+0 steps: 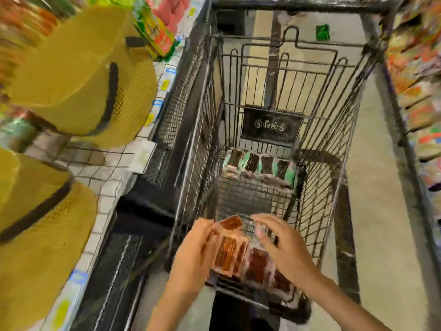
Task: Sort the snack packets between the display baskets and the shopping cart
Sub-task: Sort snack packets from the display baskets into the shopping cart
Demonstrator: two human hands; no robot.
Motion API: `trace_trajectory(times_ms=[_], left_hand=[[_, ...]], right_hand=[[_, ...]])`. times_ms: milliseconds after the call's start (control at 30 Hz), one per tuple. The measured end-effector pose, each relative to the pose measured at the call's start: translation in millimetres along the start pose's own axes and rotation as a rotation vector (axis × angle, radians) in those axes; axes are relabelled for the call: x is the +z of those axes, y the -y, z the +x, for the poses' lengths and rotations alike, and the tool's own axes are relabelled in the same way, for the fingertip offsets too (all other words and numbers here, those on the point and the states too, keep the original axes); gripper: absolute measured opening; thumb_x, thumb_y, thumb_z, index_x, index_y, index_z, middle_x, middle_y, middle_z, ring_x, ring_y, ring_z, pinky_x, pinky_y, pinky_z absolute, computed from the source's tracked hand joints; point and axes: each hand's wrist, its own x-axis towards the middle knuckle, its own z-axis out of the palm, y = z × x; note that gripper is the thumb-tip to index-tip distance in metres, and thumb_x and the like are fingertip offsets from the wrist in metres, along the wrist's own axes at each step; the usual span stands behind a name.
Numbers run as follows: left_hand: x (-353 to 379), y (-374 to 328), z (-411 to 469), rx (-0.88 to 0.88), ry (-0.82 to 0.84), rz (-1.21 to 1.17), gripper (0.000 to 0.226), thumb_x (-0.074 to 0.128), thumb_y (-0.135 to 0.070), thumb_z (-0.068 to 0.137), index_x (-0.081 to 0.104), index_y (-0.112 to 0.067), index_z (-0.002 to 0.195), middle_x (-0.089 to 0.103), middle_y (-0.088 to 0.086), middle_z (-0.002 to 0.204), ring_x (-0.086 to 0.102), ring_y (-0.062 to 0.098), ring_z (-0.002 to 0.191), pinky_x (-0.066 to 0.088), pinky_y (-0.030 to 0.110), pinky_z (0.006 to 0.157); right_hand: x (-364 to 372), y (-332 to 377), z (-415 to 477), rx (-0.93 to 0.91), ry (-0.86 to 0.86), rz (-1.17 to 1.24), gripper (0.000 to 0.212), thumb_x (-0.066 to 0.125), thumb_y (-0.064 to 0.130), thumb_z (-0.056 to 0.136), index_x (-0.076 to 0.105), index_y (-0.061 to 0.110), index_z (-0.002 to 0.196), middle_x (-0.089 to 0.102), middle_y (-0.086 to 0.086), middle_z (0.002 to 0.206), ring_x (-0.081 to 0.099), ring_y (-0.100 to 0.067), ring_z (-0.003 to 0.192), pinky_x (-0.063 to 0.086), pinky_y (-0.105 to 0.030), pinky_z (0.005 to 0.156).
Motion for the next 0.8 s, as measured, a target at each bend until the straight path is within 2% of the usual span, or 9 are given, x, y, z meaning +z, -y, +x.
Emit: trace_trajectory(times_ms=[67,167,233,300,367,467,600,733,800], left_hand=[[-16.9,-3.0,-51.0,-0.051,-0.062,0.024,0.029,0.053,-0.017,0.097,0.061,-0.018,0.124,0.061,-0.008,0.122,0.056,0.004,0.112,0.038,0.007,0.09],[-41.7,-4.7,-124.4,-0.101,-0.172,0.101,0.028,0.057,-0.016,0.092,0.062,-0.018,0.12,0.062,-0.011,0.118,0.056,0.003,0.111,0.032,0.004,0.093],[-55.8,-7.8,-169.1,-0.141,-0.242,0.125,0.028,0.062,-0.011,0.088,0.066,-0.009,0.115,0.066,-0.002,0.115,0.056,0.0,0.106,0.032,0.001,0.093],[-67.3,-11.2,-214.2,-0.195,-0.302,0.14,0.029,0.061,-0.015,0.086,0.068,-0.008,0.113,0.068,-0.001,0.113,0.056,-0.001,0.103,0.036,0.005,0.091],[-75.5,-13.7,-256.3,-0.232,-0.377,0.125,0.029,0.059,-0.02,0.085,0.069,-0.012,0.111,0.068,-0.006,0.111,0.056,-0.003,0.1,0.037,0.002,0.086],[-83.5,-14.1,-313.9,-0.316,-0.515,0.094,0.026,0.065,-0.013,0.083,0.069,-0.018,0.108,0.068,-0.012,0.109,0.058,-0.007,0.1,0.038,-0.002,0.083],[-96.1,-11.0,-382.9,-0.44,-0.681,0.036,0.024,0.061,-0.024,0.083,0.067,-0.031,0.105,0.067,-0.025,0.104,0.057,-0.017,0.097,0.037,-0.002,0.082],[-111.2,-0.8,-437.4,-0.539,-0.806,-0.02,0.027,0.053,-0.043,0.082,0.063,-0.045,0.107,0.061,-0.037,0.112,0.052,-0.019,0.108,0.039,-0.003,0.078],[-120.2,4.8,-461.4,-0.591,-0.838,-0.047,0.03,0.053,-0.048,0.081,0.064,-0.049,0.109,0.057,-0.039,0.117,0.05,-0.02,0.11,0.04,-0.002,0.082]], right_hand=[[-3.0,18.7,-34.4,-0.066,0.042,0.028,0.031,0.053,0.023,0.095,0.057,0.027,0.125,0.052,0.02,0.124,0.045,0.009,0.116,0.03,-0.002,0.096],[-1.5,37.6,-76.7,-0.145,0.122,0.05,0.027,0.058,0.02,0.092,0.063,0.027,0.118,0.061,0.015,0.121,0.053,0.007,0.11,0.042,-0.013,0.093],[2.2,49.6,-99.4,-0.178,0.184,0.075,0.024,0.059,0.023,0.09,0.066,0.032,0.111,0.063,0.02,0.115,0.056,0.012,0.098,0.043,-0.007,0.083],[9.7,62.2,-118.0,-0.231,0.253,0.126,0.021,0.057,0.029,0.087,0.066,0.039,0.104,0.065,0.027,0.109,0.058,0.009,0.102,0.042,-0.006,0.084],[20.4,75.2,-134.0,-0.273,0.328,0.147,0.021,0.056,0.033,0.084,0.067,0.039,0.101,0.066,0.027,0.107,0.058,0.005,0.107,0.044,-0.015,0.092],[41.1,91.8,-151.2,-0.358,0.414,0.141,0.021,0.058,0.03,0.083,0.071,0.032,0.1,0.069,0.019,0.106,0.061,-0.003,0.107,0.047,-0.028,0.094],[75.6,130.9,-170.3,-0.495,0.563,0.097,0.02,0.057,0.029,0.088,0.073,0.029,0.1,0.069,0.019,0.104,0.062,0.001,0.103,0.043,-0.011,0.088],[117.1,175.7,-192.2,-0.631,0.661,0.085,0.016,0.06,0.02,0.089,0.073,0.026,0.099,0.07,0.016,0.102,0.064,-0.003,0.101,0.047,-0.019,0.088],[136.0,195.9,-204.4,-0.679,0.7,0.092,0.018,0.06,0.023,0.088,0.072,0.028,0.1,0.07,0.018,0.103,0.064,-0.002,0.101,0.048,-0.02,0.088]])
